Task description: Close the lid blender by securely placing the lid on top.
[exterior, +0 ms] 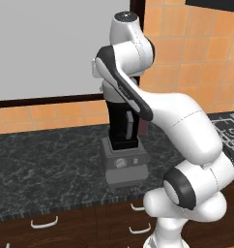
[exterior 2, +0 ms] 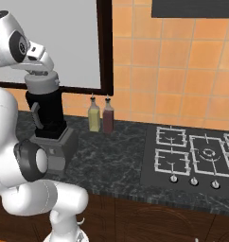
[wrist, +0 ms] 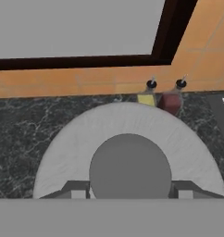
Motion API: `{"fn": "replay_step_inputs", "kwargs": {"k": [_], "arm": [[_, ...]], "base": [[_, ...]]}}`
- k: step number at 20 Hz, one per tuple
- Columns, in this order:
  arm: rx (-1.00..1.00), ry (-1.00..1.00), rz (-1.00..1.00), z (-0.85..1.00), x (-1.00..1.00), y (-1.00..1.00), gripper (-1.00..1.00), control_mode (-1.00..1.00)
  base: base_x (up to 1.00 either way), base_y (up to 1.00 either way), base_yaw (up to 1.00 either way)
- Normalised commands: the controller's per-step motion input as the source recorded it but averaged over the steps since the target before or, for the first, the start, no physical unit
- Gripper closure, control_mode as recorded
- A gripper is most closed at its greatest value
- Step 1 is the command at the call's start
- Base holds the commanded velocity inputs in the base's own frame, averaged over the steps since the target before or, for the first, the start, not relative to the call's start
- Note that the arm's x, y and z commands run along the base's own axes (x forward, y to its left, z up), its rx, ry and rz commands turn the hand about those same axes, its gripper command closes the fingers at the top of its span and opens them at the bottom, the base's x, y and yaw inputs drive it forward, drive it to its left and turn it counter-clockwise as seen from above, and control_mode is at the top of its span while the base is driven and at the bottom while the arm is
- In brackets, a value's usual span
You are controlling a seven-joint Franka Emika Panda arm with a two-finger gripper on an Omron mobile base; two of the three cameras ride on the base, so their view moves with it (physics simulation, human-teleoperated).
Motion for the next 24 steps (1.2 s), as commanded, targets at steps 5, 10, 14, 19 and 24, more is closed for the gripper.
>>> {"fn": "replay_step_inputs", "kwargs": {"k": [5,10,14,19,24], "arm": [[0.00,0.00,-0.01,0.00,0.00,-0.02,1.00,-1.00],[0.00,0.00,0.00,0.00,-0.09,-0.04,1.00,-1.00],[0.00,0.00,0.00,0.10,-0.09,-0.03,1.00,-1.00],[0.00,0.00,0.00,0.38,-0.08,0.00,1.00,-1.00],[0.00,0.00,0.00,0.35,-0.16,-0.03,1.00,-1.00]], "base": [[0.00,0.00,0.00],[0.00,0.00,0.00],[0.00,0.00,0.00],[0.00,0.00,0.00],[0.00,0.00,0.00]]}}
